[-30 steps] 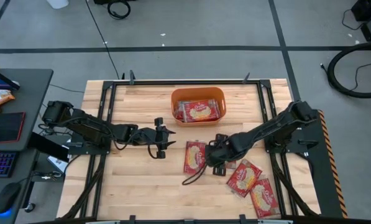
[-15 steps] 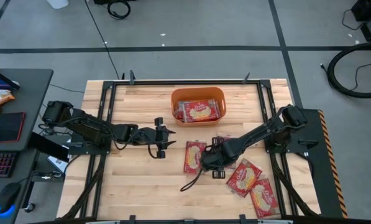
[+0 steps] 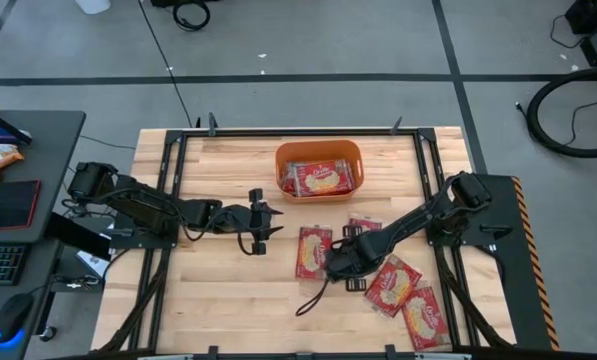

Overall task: Sort popcorn bags into baskets
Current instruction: Put the red popcorn bag into the orange bin

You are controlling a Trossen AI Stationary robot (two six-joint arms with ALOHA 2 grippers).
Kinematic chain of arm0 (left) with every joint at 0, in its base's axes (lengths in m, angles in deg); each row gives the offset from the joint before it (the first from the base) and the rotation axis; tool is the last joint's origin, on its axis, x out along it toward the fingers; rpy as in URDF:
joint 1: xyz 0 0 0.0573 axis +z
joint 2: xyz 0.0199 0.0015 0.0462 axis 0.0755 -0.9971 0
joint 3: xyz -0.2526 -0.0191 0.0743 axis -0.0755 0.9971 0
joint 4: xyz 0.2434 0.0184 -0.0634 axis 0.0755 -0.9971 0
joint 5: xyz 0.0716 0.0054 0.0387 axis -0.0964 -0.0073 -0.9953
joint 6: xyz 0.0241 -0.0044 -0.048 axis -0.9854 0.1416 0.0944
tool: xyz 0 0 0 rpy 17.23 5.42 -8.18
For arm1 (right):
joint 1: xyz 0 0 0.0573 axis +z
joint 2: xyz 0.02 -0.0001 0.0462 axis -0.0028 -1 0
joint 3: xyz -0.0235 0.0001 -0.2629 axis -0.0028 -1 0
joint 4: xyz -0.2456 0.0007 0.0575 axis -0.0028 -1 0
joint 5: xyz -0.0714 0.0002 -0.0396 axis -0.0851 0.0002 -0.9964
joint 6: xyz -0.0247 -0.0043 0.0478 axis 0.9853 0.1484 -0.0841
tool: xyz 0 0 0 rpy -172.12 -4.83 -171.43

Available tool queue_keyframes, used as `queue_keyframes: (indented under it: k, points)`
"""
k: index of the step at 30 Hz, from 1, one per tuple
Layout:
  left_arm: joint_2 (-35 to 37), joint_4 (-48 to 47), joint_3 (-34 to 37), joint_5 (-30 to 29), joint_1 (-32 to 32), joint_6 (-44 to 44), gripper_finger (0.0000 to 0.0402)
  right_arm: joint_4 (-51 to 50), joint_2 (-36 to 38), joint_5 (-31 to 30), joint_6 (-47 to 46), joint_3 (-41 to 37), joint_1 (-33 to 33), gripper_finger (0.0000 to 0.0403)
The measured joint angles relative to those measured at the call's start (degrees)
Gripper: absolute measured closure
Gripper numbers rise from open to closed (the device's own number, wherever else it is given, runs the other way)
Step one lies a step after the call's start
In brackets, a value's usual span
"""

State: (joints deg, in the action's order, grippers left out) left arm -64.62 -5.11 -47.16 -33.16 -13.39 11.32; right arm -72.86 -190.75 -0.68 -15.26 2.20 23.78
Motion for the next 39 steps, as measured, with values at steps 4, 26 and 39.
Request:
queue_keyframes:
  k: [4, 26, 39]
  points:
    - [0.00, 0.08, 0.00, -0.02, 0.00, 0.00, 0.0217, -0.61, 0.01, 0.17, -1.26, -1.10, 0.08, 0.0196]
    - [0.01, 0.12, 0.00, -0.02, 0.00, -0.04, 0.0217, -6.11, 0.04, 4.85, -6.03, -6.05, 1.07, 0.0196]
    - [0.02, 0.12, 0.00, -0.02, 0.00, -0.04, 0.0217, -15.79, 0.02, 1.71, -6.19, 1.80, 1.07, 0.0196]
